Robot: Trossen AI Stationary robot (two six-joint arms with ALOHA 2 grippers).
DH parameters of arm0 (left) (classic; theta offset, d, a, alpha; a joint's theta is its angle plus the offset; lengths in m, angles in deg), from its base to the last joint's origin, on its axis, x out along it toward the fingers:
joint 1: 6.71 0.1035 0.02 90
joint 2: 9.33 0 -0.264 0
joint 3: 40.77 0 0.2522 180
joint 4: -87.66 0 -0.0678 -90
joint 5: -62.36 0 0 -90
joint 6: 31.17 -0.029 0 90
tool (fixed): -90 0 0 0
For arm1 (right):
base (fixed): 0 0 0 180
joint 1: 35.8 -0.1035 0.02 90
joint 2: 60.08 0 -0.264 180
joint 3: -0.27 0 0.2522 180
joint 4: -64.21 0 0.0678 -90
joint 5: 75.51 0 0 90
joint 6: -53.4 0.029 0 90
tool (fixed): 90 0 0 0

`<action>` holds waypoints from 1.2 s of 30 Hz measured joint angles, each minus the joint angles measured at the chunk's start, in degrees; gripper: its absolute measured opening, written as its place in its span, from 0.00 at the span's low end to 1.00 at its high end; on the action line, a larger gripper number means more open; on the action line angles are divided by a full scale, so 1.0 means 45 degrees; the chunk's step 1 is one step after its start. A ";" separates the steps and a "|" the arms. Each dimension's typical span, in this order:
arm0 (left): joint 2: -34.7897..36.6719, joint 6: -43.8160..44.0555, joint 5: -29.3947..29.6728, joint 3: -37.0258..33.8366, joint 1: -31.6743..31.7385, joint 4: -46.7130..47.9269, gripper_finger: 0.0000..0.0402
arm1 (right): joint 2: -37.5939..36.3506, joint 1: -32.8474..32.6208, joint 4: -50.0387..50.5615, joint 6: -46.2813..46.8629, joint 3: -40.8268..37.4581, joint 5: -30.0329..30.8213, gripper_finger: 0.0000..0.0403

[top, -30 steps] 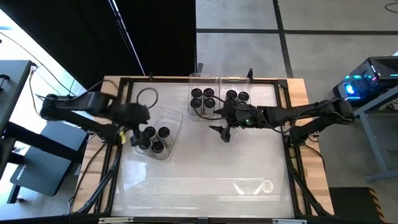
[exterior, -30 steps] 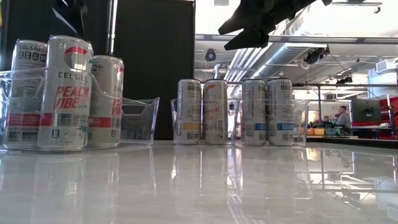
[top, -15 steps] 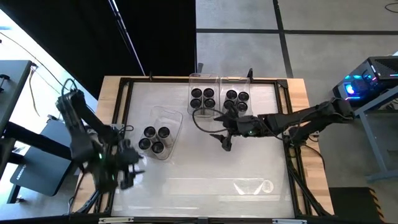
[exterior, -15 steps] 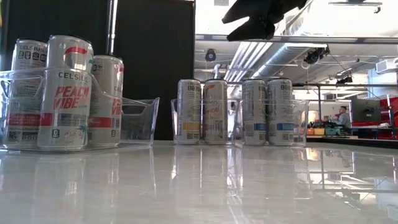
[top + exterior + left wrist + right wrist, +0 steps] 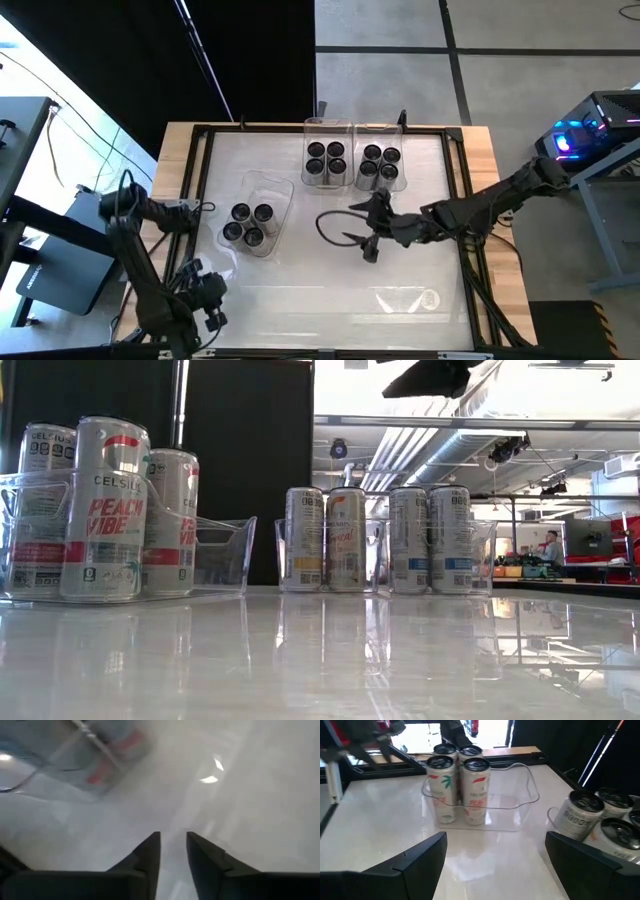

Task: Sort soda cans
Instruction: Move the bottom left transparent bin to the left side of the top middle transparent bin

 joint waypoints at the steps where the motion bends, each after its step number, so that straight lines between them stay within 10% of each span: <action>1: -0.0262 0.0441 0.0168 0.0000 0.0006 0.0262 0.19 | 0.0000 -0.0134 -0.0005 0.0094 -0.0001 0.0058 0.83; 12: -0.0198 0.1362 0.1240 -0.2386 0.1504 0.0133 0.01 | 0.0000 -0.0738 -0.0005 0.0578 0.0000 0.0350 0.83; 36: 0.0043 -0.5311 0.3780 -0.3973 0.6517 -0.4010 0.00 | 0.0010 -0.0767 -0.0005 0.0817 -0.0001 0.0350 0.83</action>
